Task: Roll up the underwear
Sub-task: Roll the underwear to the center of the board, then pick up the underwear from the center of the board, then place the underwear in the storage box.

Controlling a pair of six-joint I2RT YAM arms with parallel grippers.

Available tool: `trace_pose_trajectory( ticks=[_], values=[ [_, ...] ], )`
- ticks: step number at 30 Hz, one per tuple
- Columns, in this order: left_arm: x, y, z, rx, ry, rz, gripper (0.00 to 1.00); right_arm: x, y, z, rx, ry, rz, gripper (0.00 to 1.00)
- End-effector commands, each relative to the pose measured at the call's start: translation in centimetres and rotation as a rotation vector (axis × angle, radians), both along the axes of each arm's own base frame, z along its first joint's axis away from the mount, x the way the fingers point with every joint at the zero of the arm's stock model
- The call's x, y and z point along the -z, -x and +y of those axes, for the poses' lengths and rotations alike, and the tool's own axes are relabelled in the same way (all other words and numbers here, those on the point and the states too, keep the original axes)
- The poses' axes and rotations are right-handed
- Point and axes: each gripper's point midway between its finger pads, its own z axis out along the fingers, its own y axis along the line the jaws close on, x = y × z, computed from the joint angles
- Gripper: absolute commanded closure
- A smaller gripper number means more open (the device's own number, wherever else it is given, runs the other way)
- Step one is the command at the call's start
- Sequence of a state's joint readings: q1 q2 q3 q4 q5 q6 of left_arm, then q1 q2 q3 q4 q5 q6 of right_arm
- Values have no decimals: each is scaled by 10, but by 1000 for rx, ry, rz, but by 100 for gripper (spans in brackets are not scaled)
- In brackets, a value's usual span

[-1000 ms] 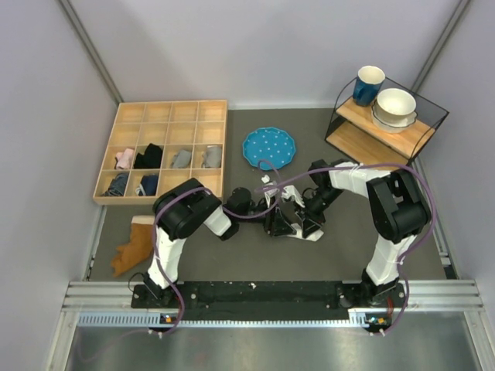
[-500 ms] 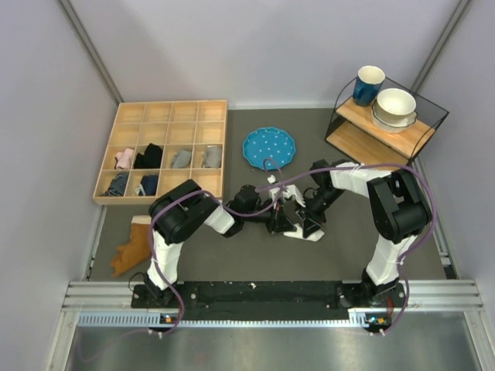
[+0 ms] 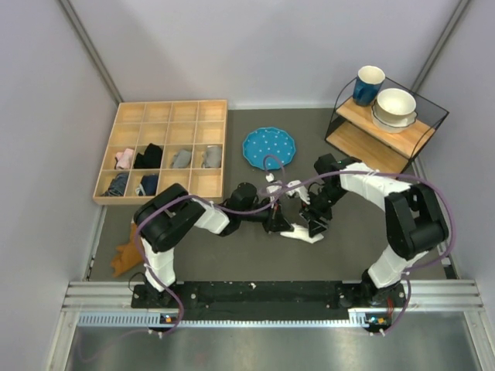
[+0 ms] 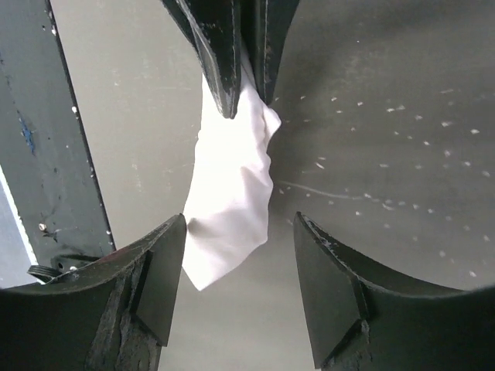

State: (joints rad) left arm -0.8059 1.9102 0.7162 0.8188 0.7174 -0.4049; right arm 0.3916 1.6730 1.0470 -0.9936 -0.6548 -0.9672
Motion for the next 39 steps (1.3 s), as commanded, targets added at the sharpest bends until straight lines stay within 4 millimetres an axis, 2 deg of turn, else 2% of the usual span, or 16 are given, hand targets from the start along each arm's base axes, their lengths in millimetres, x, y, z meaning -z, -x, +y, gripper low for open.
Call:
trace_pose_trajectory(
  ticks=[1, 6, 15, 20, 21, 23, 24, 26, 27, 29, 30, 34, 35, 37, 38, 39],
  values=[
    [7, 34, 15, 108, -55, 35, 100, -56, -36, 17, 76, -138, -183, 40],
    [-1, 29, 23, 88, -70, 33, 100, -69, -41, 11, 117, -164, -207, 40],
    [-11, 23, 34, 88, -99, 6, 100, -66, -40, 6, 113, -159, -210, 40],
    [-43, 5, 52, 19, -81, -32, 100, -77, -40, 8, 117, -183, -237, 40],
    [-59, -1, 54, 7, -63, -71, 100, -80, -40, 7, 121, -186, -246, 40],
    [-63, -10, 68, -36, -99, -59, 100, -83, -41, 7, 126, -194, -251, 40],
    [-77, -17, 72, -55, -89, -96, 100, -84, -41, 7, 129, -199, -256, 40],
    [-77, -30, 92, -128, -136, -83, 100, -89, -43, 4, 142, -207, -267, 39],
    [-86, -37, 101, -167, -147, -101, 100, -91, -43, 3, 148, -211, -272, 39],
    [-85, -62, 132, -311, -204, -93, 100, -95, -44, 0, 161, -220, -287, 39],
    [-91, -65, 146, -369, -213, -95, 100, -96, -45, -1, 167, -221, -289, 39],
    [-112, -103, 222, -692, -231, -142, 100, -99, -45, -7, 184, -225, -306, 39],
    [-115, -108, 237, -753, -242, -159, 100, -100, -45, -8, 186, -227, -310, 39],
    [-125, -120, 283, -933, -279, -206, 100, -98, -43, -8, 180, -227, -308, 39],
    [-122, -120, 298, -989, -296, -210, 100, -98, -43, -8, 178, -228, -312, 39],
    [-130, -127, 326, -1095, -307, -248, 100, -98, -43, -8, 177, -228, -314, 39]
  ],
)
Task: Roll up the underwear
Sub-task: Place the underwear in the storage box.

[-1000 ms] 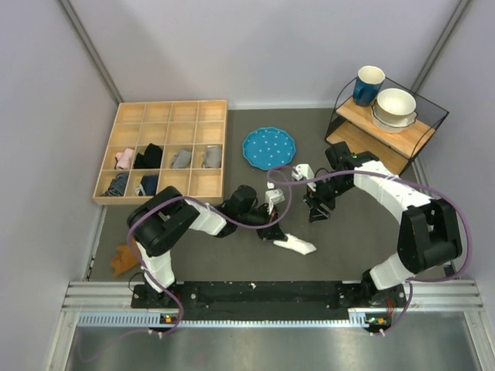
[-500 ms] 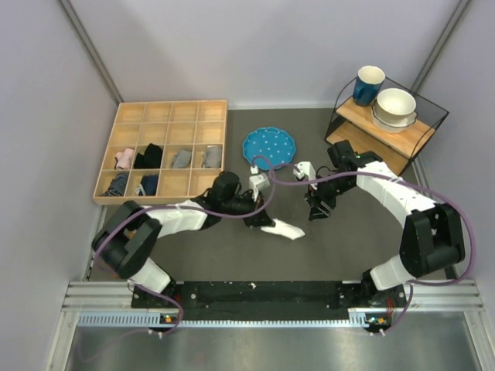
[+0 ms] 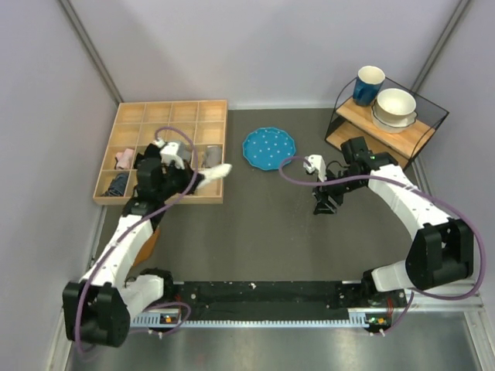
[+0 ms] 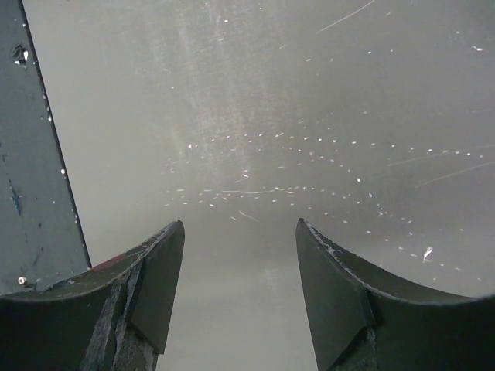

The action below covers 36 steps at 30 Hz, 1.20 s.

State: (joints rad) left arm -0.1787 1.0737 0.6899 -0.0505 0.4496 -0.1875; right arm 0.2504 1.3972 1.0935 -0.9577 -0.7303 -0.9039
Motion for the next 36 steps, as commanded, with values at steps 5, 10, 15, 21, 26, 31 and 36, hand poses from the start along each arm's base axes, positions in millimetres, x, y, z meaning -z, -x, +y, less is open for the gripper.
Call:
trace_pose_trajectory(
  ticks=[5, 10, 15, 21, 26, 31, 36],
  values=[
    [12, -18, 134, -512, -143, -52, 100, -14, 3, 3, -15, -60, -46, 39],
    [42, -28, 164, -615, -169, 16, 100, -17, 5, 4, -21, -70, -57, 39],
    [72, -40, 166, -611, -157, 107, 100, -17, 6, 4, -22, -70, -58, 39],
    [97, -56, 161, -575, -133, 200, 100, -14, 6, 3, -24, -62, -54, 39],
    [117, -62, 156, -540, -126, 274, 100, -13, 5, 3, -22, -59, -54, 39],
    [125, -67, 157, -523, -142, 313, 96, -12, 6, 2, -22, -58, -50, 39],
    [121, -63, 158, -524, -150, 309, 65, -11, 6, 2, -23, -55, -48, 38]
  ],
)
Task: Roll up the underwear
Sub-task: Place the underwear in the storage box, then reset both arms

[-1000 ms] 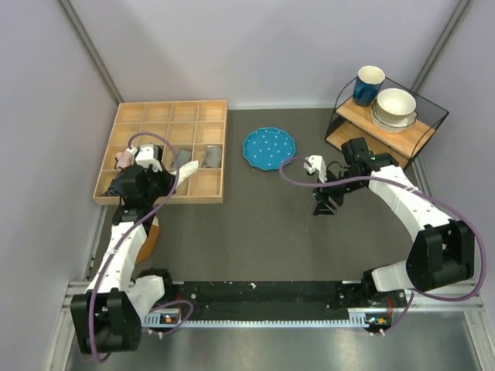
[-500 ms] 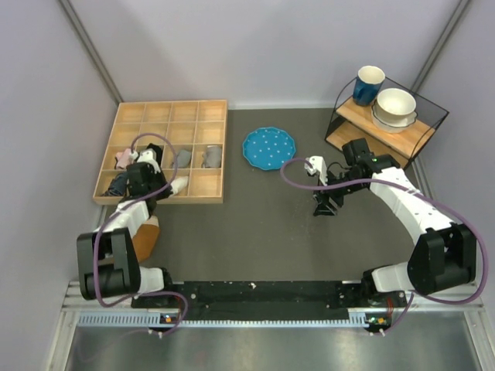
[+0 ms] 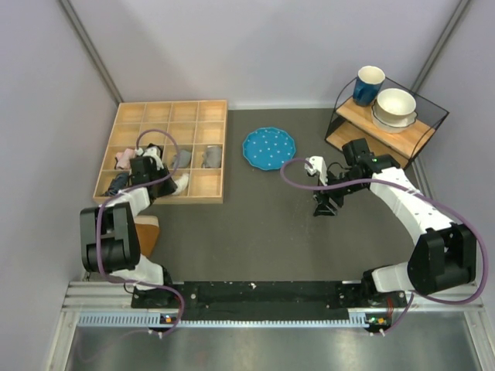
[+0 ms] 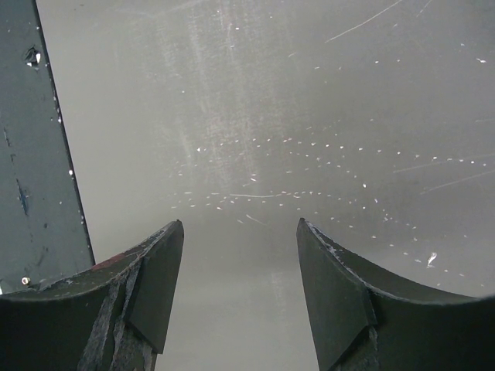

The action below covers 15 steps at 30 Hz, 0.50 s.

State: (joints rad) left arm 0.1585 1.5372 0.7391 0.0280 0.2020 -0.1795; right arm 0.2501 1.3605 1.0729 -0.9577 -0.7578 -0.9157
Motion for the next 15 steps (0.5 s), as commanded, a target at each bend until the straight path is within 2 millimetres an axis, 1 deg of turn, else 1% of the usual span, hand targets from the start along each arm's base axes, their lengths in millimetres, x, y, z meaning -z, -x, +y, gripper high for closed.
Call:
trace_pose_trajectory(
  ticks=[1, 3, 4, 5, 6, 7, 8, 9, 11, 12, 14, 15],
  values=[
    [-18, -1, 2, 7, -19, -46, 61, -6, -2, 0, -7, -29, -31, 38],
    [-28, 3, 4, -1, -37, -69, 53, -6, -1, 0, -8, -30, -29, 39],
    [-41, 4, 7, -7, -55, -106, 47, -5, -1, 1, -9, -30, -27, 38],
    [-42, 10, 10, -20, -68, -94, 43, -5, -1, 1, -9, -30, -26, 38],
    [-46, 12, 12, -25, -74, -104, 42, -5, 0, 0, -9, -30, -24, 38],
    [-55, 14, 15, -28, -86, -128, 40, -5, -1, 0, -8, -29, -25, 38],
    [-58, 16, 16, -32, -92, -131, 39, -5, 0, 0, -8, -29, -25, 38],
    [-61, 18, 17, -32, -98, -135, 39, -4, -1, 0, -9, -28, -25, 38],
    [-74, 21, 17, -31, -102, -168, 38, -5, -1, 0, -7, -29, -24, 38],
    [-78, 23, 16, -25, -99, -175, 38, -5, 0, 1, -9, -30, -22, 38],
    [-96, 26, 11, -9, -90, -225, 37, -6, 0, 1, -7, -32, -25, 38],
    [-103, 29, 2, 23, -62, -244, 36, -7, -1, 1, -7, -37, -29, 38]
  ],
)
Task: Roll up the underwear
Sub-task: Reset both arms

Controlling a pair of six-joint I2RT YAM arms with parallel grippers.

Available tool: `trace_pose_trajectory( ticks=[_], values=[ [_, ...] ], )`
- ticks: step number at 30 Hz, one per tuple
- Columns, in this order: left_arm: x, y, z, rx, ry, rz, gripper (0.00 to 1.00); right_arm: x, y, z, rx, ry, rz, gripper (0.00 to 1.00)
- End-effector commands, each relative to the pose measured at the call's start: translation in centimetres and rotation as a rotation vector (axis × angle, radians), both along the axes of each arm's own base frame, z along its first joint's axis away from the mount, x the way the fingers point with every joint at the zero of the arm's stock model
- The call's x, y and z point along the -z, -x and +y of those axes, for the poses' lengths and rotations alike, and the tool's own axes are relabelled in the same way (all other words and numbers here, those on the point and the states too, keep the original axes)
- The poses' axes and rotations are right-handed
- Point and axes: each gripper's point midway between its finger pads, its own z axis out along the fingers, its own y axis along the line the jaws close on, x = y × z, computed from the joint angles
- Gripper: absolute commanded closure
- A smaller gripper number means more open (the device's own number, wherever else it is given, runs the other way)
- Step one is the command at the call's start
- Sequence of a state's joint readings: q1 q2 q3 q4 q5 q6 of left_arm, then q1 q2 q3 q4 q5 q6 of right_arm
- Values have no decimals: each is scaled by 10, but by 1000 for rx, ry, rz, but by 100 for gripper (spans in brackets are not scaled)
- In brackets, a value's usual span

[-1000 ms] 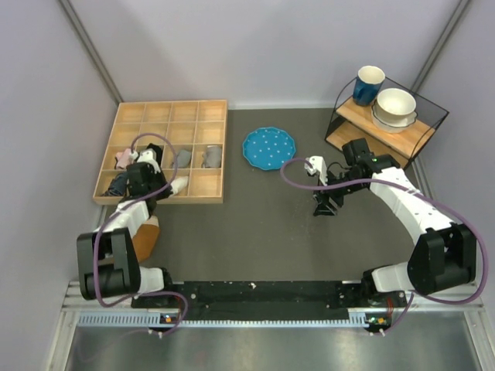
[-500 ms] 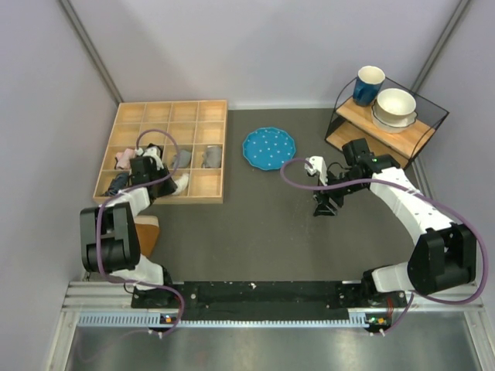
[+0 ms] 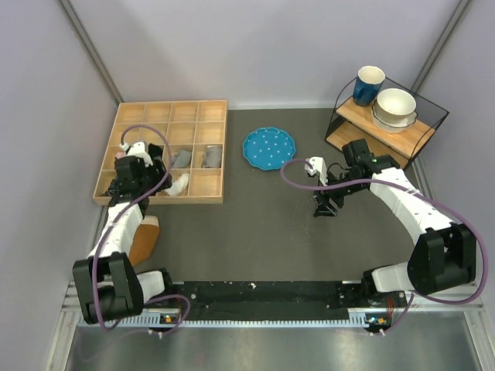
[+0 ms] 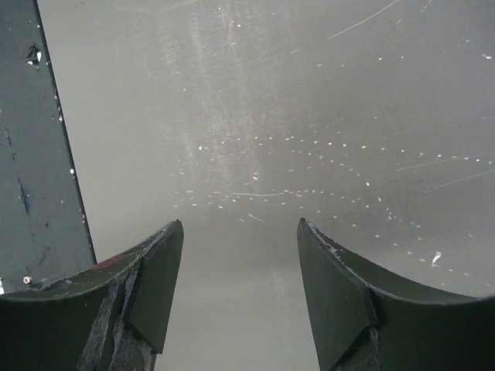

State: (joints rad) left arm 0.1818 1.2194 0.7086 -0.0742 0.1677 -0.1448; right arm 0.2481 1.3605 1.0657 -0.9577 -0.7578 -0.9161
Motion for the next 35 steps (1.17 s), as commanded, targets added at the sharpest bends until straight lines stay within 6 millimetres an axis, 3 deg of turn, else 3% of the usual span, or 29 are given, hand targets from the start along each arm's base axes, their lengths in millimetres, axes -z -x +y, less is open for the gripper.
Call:
trace_pose_trajectory(
  ticks=[1, 2, 3, 7, 9, 12, 13, 15, 16, 17, 19, 21, 27, 35],
  values=[
    [-38, 12, -17, 85, 22, -106, 27, -11, -2, 2, -6, -41, -37, 38],
    [-47, 14, -24, 121, 38, -132, 1, -16, -4, 3, -7, -46, -51, 38],
    [-62, 17, -46, 235, 88, -170, 1, -19, -5, 4, -3, -49, -59, 38],
    [-103, 45, -83, 437, 165, -213, 1, -45, -23, 4, 58, -61, -146, 38],
    [-127, 56, -90, 470, 179, -245, 1, -73, -46, 3, 151, -77, -234, 36],
    [-144, 71, -96, 456, 227, -244, 1, -120, -73, -5, 316, -116, -347, 27],
    [-147, 76, -99, 469, 236, -242, 1, -142, -89, -4, 364, -159, -427, 1],
    [-152, 89, -102, 478, 234, -231, 1, -169, -103, -10, 547, -236, -439, 1],
    [-152, 93, -102, 487, 216, -235, 1, -192, -111, -11, 619, -308, -484, 1],
    [-152, 99, -102, 485, 208, -228, 1, -199, -118, -20, 728, -331, -482, 1],
    [-160, 108, -99, 459, 170, -265, 1, -211, -117, -20, 863, -435, -374, 1],
    [-164, 115, -94, 399, 160, -294, 1, -219, -112, -15, 878, -477, -319, 1],
    [-163, 131, -113, 493, 216, -350, 1, -232, -102, -33, 942, -461, -397, 1],
    [-168, 138, -110, 464, 192, -366, 1, -237, -91, -42, 949, -454, -408, 1]
  ],
)
